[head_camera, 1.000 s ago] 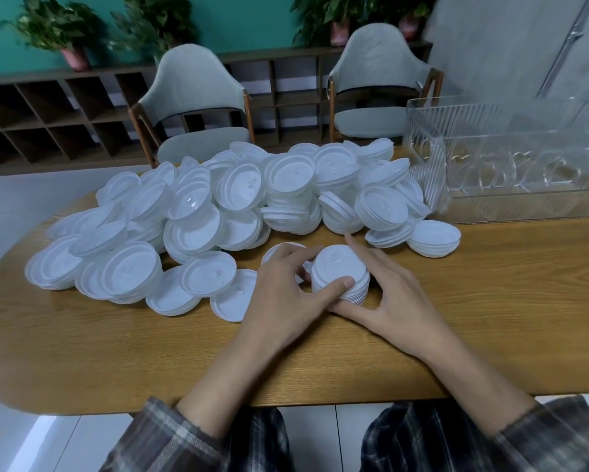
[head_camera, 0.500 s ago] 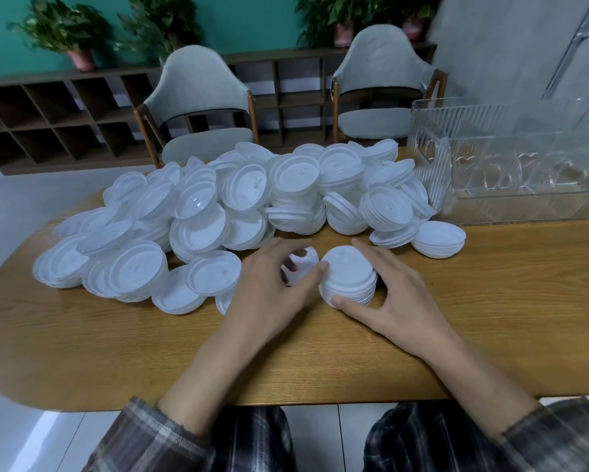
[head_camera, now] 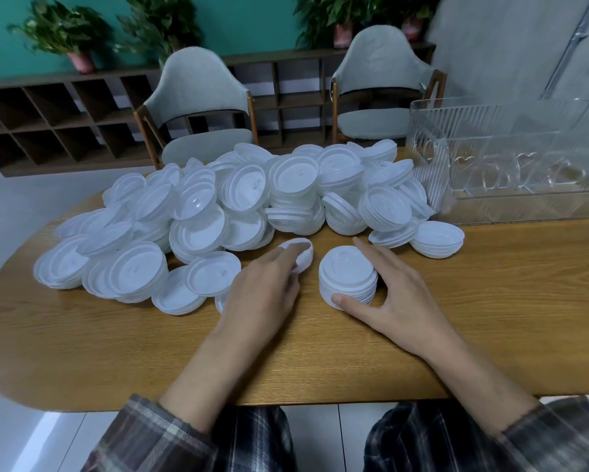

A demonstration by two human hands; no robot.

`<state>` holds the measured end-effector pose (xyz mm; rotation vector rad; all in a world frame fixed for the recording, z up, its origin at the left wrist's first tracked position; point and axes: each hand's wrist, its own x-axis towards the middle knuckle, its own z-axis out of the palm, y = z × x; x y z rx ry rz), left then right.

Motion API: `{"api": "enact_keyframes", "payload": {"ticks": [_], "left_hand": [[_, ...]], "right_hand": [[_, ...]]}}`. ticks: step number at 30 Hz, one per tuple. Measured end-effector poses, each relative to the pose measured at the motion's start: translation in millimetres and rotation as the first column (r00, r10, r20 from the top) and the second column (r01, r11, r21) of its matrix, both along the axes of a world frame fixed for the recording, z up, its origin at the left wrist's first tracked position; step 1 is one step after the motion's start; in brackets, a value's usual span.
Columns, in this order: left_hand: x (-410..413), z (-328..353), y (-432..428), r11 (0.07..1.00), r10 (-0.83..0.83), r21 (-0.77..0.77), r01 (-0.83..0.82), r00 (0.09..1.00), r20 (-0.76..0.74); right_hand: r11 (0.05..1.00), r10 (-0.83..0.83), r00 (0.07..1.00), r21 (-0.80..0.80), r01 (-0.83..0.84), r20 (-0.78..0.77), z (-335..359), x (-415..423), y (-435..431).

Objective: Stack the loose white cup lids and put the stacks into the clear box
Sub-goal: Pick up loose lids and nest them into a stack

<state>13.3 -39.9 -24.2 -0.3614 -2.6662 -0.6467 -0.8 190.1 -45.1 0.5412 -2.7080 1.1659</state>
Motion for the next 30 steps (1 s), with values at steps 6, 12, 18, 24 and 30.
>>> {"api": "enact_keyframes", "payload": {"ticks": [6,12,18,24,30], "left_hand": [[0,9,-1,0.953,0.016,0.302,0.013,0.996,-0.092],[10,27,13,0.725,0.020,0.689,0.011,0.999,-0.037],[6,17,28,0.693,-0.038,0.717,-0.074,0.990,0.139],[10,-2,38,0.797,-0.001,0.595,-0.101,0.986,0.167],[3,-4,35,0.854,-0.062,0.520,-0.033,0.985,0.163]], "right_hand": [[1.000,0.010,1.000,-0.030,-0.010,-0.004,0,0,0],[0.998,0.027,1.000,-0.063,-0.028,-0.014,1,0,0],[0.995,0.044,0.998,-0.083,-0.048,-0.041,2,0,0],[0.994,0.048,0.998,-0.100,-0.052,-0.046,1,1,0],[0.993,0.045,0.998,-0.110,-0.049,-0.037,1,0,0]]}}
